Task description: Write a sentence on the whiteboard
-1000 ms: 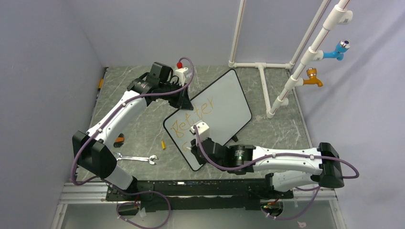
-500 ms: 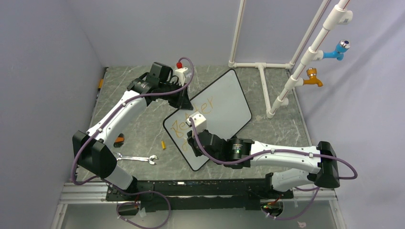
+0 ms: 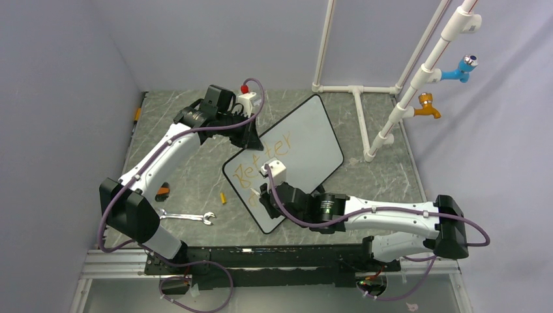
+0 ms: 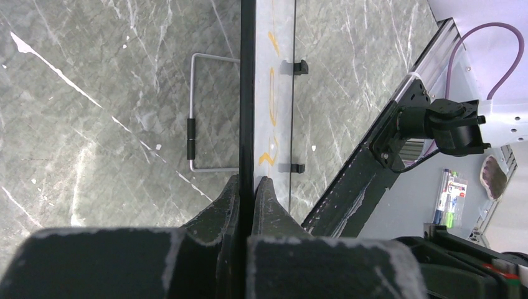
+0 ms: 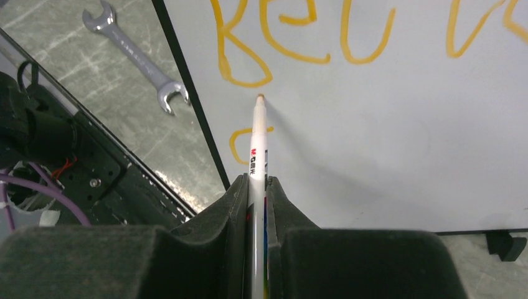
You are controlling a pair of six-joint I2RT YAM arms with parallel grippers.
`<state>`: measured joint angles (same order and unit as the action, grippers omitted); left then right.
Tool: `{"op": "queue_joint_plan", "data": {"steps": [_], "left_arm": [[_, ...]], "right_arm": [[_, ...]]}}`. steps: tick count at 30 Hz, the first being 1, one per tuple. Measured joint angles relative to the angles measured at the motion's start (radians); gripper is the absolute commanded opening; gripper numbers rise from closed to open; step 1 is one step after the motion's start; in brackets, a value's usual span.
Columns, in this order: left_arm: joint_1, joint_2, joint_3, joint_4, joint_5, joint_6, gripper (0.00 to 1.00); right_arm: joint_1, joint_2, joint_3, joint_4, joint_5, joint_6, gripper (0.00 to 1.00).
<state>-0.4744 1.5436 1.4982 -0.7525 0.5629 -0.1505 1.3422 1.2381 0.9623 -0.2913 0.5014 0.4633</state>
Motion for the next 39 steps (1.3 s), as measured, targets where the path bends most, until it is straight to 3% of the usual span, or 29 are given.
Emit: {"op": "queue_joint_plan", "data": {"steps": [22, 39], "left_arm": [[-0.001, 0.000, 0.000, 0.003, 0.000, -0.013, 0.00], [-0.002, 0.000, 0.000, 0.004, -0.003, -0.013, 0.00]], "right_arm": [[-0.008, -0.026, -0.079, -0.009, -0.096, 0.062, 0.00], [-0.021, 0.043, 0.042, -0.181, -0.123, 0.184, 0.00]]}}
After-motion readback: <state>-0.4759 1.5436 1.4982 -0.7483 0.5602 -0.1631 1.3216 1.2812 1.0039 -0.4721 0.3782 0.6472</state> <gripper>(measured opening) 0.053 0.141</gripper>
